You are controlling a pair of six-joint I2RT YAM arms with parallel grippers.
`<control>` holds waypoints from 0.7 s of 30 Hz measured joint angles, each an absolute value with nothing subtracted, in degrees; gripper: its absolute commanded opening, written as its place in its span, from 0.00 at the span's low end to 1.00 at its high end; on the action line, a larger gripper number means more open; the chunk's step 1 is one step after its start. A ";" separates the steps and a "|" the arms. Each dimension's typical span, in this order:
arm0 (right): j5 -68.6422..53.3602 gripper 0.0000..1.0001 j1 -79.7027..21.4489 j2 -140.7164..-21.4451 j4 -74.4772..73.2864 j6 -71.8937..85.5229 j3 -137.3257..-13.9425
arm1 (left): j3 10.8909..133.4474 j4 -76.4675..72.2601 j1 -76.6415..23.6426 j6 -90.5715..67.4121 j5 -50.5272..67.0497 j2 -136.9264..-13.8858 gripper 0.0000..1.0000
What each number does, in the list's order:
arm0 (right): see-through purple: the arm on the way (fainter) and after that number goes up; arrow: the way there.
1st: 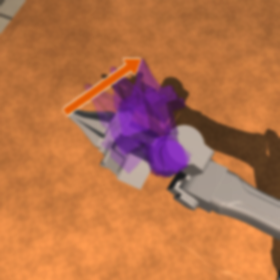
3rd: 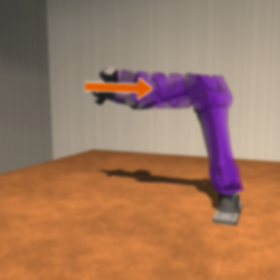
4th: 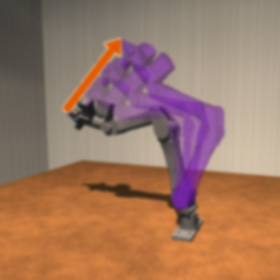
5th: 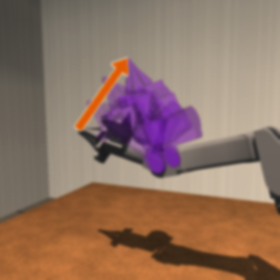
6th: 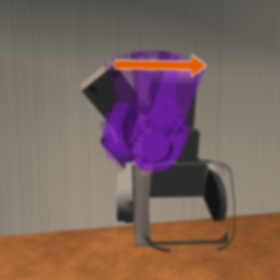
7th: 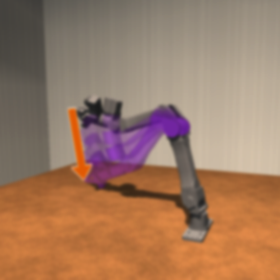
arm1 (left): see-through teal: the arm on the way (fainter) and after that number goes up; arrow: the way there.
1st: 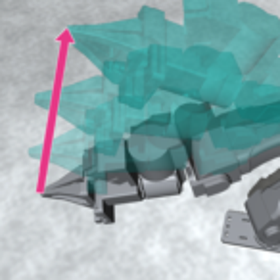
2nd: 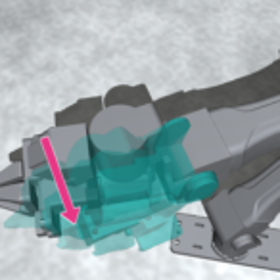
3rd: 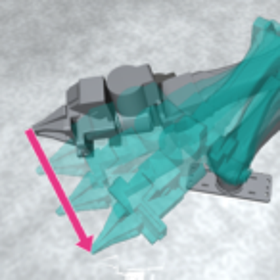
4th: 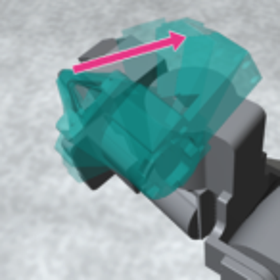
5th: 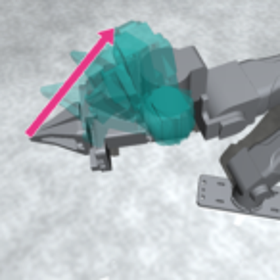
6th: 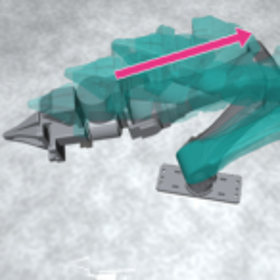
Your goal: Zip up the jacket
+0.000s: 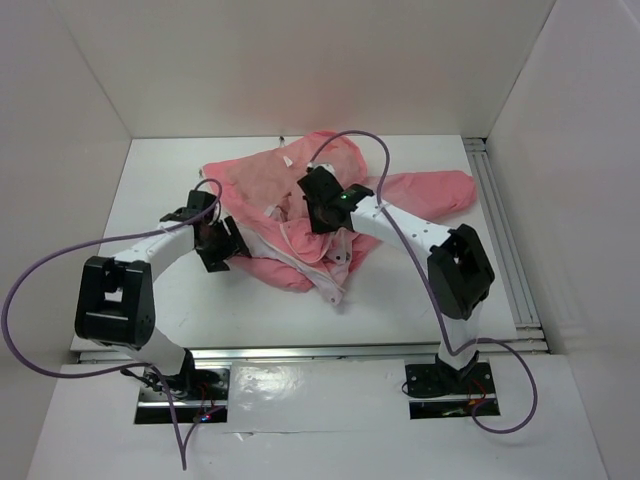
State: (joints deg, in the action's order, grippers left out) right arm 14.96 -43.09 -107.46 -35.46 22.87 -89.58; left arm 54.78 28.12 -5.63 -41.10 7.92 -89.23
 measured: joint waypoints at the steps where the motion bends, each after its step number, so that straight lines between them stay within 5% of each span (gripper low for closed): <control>1: 14.68 0.00 -42.19 -107.31 -35.22 23.22 -88.86 | 54.02 27.18 -5.85 -41.50 8.08 -89.21 0.74; 5: 13.04 0.00 -39.44 -104.16 -33.78 23.77 -83.15 | 52.86 23.38 -6.68 -43.20 8.49 -89.21 0.58; 8: 12.64 0.00 -35.64 -99.31 -34.04 24.08 -79.24 | 52.86 20.78 -7.55 -44.51 8.64 -89.86 0.18; 10: 12.91 0.00 -32.73 -95.37 -34.85 24.16 -77.89 | 52.86 19.35 -8.43 -44.69 8.64 -91.20 0.00; 21: 19.42 0.00 -20.53 -75.70 -44.77 23.00 -81.30 | 49.34 20.60 -10.52 -45.34 7.70 -88.92 0.00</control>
State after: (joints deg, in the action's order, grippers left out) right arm 19.42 -20.53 -75.70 -44.77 23.00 -81.30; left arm 49.34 20.60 -10.52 -45.34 7.70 -88.92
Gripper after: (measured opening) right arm 0.070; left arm 0.030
